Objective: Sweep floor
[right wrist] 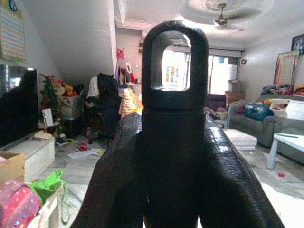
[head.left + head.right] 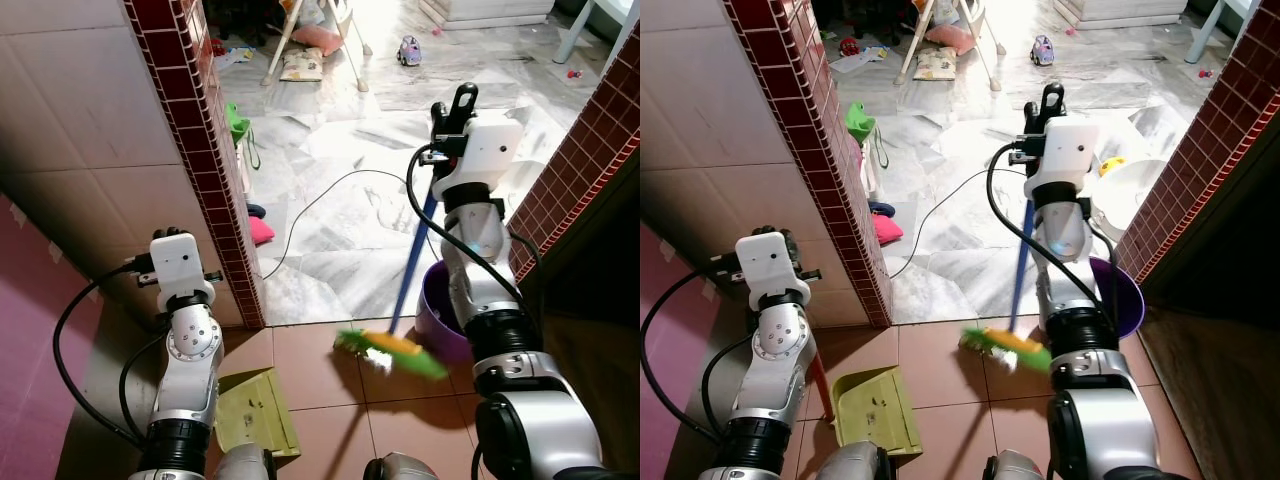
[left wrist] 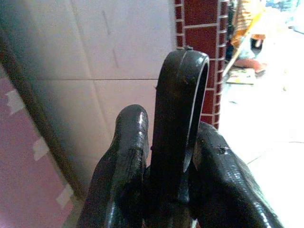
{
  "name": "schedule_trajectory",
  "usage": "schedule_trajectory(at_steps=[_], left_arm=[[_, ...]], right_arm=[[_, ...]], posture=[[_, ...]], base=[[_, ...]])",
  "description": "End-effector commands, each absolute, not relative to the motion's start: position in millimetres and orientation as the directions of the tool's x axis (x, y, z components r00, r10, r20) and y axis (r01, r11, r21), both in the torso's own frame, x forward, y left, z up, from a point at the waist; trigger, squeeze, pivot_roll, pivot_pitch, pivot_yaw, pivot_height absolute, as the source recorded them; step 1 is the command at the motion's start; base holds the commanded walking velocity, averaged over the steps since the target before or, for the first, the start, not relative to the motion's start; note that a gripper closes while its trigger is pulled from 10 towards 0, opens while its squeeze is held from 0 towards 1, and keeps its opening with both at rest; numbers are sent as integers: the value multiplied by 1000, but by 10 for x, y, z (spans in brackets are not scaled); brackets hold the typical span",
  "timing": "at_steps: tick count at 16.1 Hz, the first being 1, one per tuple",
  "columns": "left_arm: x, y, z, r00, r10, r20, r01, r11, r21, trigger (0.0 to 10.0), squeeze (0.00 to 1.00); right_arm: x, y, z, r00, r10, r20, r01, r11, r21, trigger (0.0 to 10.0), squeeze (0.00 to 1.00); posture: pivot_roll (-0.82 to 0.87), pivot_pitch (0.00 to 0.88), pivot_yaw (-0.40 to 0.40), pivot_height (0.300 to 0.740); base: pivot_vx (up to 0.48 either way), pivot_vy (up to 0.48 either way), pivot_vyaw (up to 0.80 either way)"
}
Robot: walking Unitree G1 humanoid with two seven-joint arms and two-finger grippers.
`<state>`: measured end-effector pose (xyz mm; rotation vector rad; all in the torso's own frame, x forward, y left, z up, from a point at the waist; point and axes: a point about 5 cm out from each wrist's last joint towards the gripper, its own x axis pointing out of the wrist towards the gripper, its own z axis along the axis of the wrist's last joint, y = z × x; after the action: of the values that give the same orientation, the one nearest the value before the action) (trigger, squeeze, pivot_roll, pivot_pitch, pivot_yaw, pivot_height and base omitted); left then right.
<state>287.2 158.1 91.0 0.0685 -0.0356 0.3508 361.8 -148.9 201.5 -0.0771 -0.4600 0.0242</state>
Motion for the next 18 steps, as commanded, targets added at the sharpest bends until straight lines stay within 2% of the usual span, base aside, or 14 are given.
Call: schedule_trajectory(at_steps=[1, 5, 9, 11, 18], left_arm=[[2885, 1532, 903, 948, 318, 35, -318, 948, 23, 10000, 0], [2899, 1533, 914, 950, 310, 39, -311, 950, 20, 10000, 0], [2900, 1516, 930, 956, 288, 52, -289, 957, 13, 10000, 0], [2898, 1512, 927, 957, 284, 52, -285, 959, 10, 10000, 0], [2891, 1523, 919, 956, 290, 49, -291, 957, 13, 10000, 0]], right_arm=[[3607, -1448, 2075, 877, 52, 477, -21, 997, -70, 10000, 0], [3586, -1420, 2041, 878, 55, 475, -23, 997, -73, 10000, 0], [3567, -1472, 2214, 832, 5, 555, 48, 996, -81, 10000, 0], [3558, -1442, 2272, 818, 16, 576, 37, 996, -80, 10000, 0], [3535, -1323, 2129, 840, 73, 537, -29, 995, -91, 10000, 0]], posture=[[-48, 0, 15, 740], [-48, 0, 20, 740], [-47, 0, 23, 740], [-47, 0, 24, 740], [-43, 0, 22, 740]], base=[[0, 0, 0], [193, 0, 0], [362, 0, -127], [399, 0, -619], [389, 0, 0]])
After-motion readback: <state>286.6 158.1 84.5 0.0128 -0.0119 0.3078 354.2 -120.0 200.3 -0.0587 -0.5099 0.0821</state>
